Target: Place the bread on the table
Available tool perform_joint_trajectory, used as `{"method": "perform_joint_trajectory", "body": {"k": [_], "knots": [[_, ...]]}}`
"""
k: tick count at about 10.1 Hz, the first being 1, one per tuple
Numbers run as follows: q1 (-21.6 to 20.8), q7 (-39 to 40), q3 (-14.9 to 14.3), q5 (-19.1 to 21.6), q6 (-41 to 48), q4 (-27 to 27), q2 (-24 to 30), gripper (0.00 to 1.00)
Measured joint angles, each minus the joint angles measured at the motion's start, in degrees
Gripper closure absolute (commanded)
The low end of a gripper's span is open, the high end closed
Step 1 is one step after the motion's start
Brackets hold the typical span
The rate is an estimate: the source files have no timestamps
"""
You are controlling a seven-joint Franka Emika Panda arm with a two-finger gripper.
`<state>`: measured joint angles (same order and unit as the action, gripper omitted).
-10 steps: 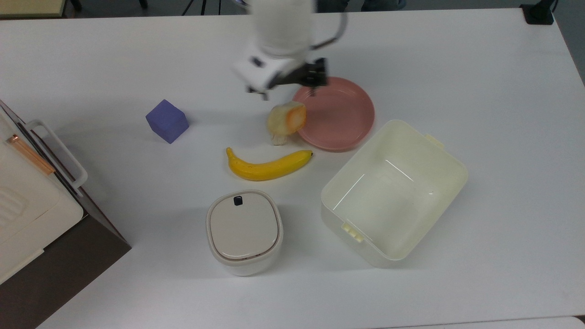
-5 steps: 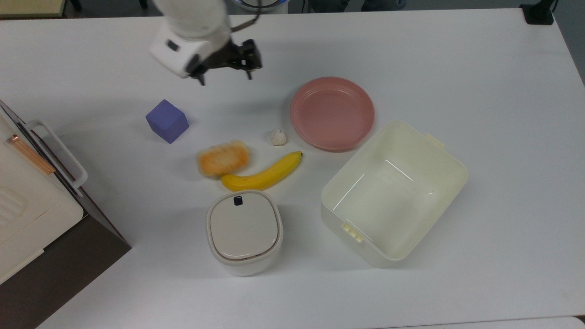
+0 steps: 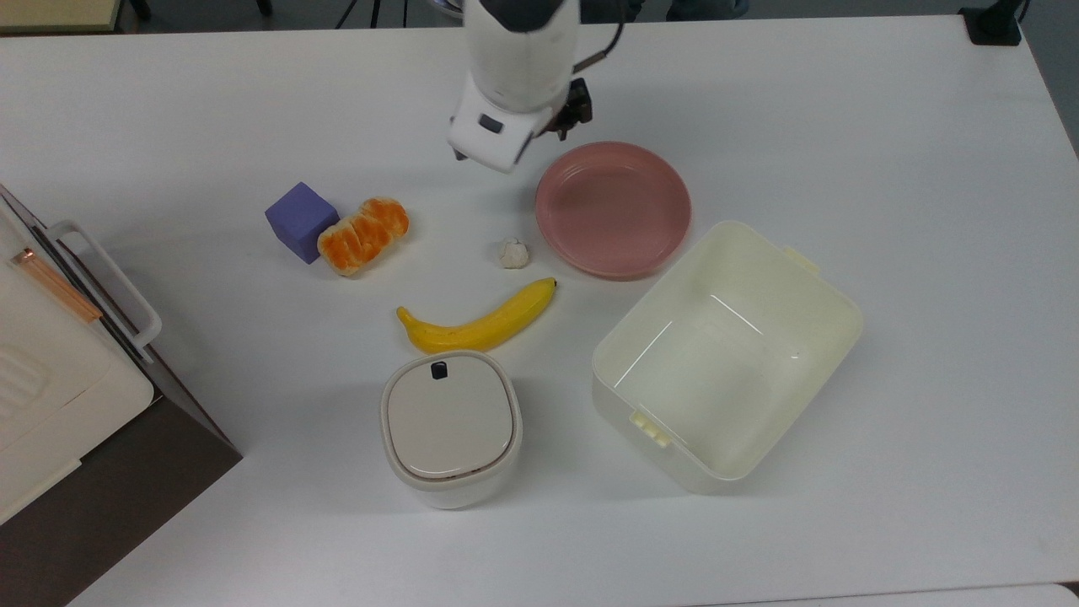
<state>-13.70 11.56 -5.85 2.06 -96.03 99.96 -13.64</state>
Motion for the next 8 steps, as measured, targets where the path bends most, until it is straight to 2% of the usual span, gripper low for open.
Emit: {"method": "perform_joint_trajectory", "body": {"k": [1,5,8], "knots": [[-1.9,0.0,0.0,0.0,0.0,0.1,-1.6,0.00],[-11.4,-3.2,0.0,-5.0,-1.5,0.7,-6.2,0.00],[-14.3,-7.3,0.0,-6.8,-4.7,1.6,-9.4,0.00]]}}
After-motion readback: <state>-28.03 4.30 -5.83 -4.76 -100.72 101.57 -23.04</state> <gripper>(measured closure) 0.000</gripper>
